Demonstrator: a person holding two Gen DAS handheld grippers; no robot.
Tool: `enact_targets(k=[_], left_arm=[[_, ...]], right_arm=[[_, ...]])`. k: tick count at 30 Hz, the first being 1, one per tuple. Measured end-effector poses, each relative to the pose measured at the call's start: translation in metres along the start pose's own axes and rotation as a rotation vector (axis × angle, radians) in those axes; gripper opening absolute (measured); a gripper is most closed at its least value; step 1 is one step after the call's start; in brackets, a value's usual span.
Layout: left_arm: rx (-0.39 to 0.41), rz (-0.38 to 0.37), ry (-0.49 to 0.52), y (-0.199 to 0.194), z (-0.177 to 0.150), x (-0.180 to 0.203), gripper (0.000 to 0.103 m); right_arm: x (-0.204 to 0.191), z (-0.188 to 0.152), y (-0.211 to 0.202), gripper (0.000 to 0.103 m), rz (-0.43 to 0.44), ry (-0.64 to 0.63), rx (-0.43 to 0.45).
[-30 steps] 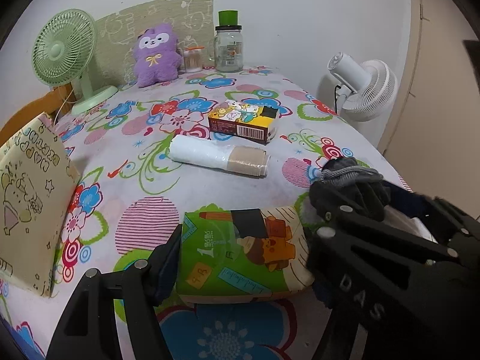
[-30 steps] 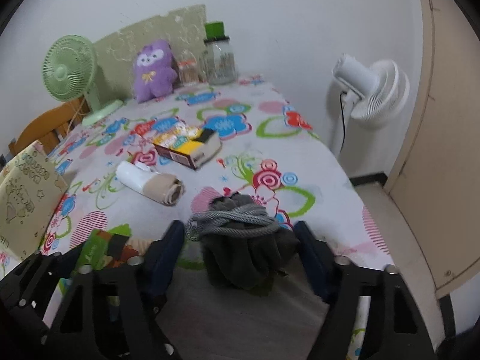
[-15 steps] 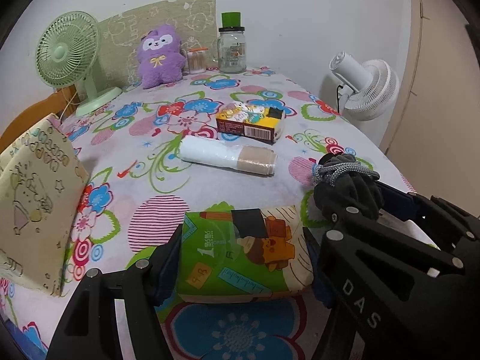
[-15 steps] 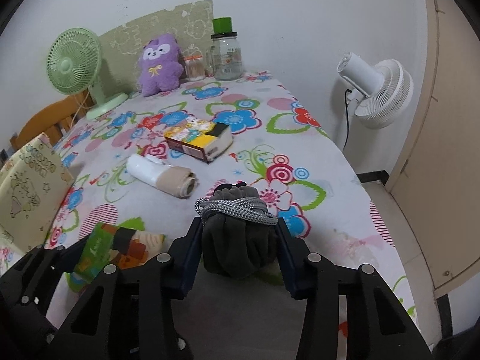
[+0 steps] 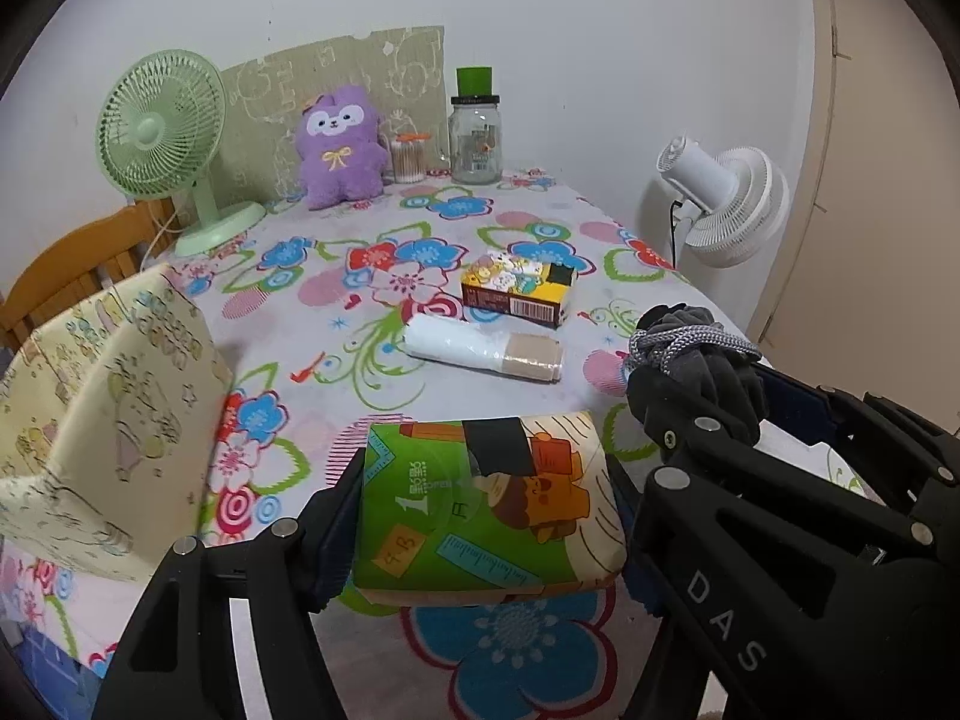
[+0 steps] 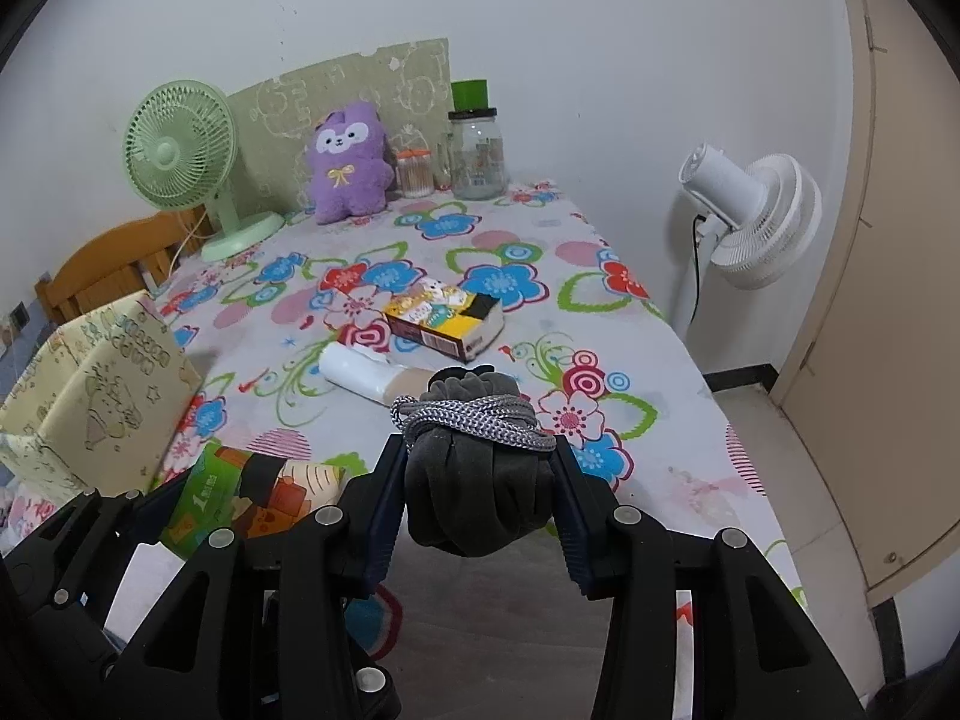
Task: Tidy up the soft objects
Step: 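Lift the green package and gray bundle and carry them toward the yellow-green box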
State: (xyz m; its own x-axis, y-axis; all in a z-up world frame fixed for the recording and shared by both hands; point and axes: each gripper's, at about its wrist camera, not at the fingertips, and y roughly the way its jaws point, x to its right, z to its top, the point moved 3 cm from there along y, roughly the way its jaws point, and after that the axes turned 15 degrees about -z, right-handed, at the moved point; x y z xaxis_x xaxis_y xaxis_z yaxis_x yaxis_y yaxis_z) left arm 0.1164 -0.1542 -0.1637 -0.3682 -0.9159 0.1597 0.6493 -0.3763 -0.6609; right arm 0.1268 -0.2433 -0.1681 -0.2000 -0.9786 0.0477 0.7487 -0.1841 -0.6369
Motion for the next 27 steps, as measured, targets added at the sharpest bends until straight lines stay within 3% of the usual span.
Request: enact_targets(k=[27], left_arm=[[0.097, 0.042, 0.044, -0.075, 0.03, -0.008, 0.073]], right_arm=[[-0.016, 0.037, -0.076, 0.049, -0.016, -0.004, 0.084]])
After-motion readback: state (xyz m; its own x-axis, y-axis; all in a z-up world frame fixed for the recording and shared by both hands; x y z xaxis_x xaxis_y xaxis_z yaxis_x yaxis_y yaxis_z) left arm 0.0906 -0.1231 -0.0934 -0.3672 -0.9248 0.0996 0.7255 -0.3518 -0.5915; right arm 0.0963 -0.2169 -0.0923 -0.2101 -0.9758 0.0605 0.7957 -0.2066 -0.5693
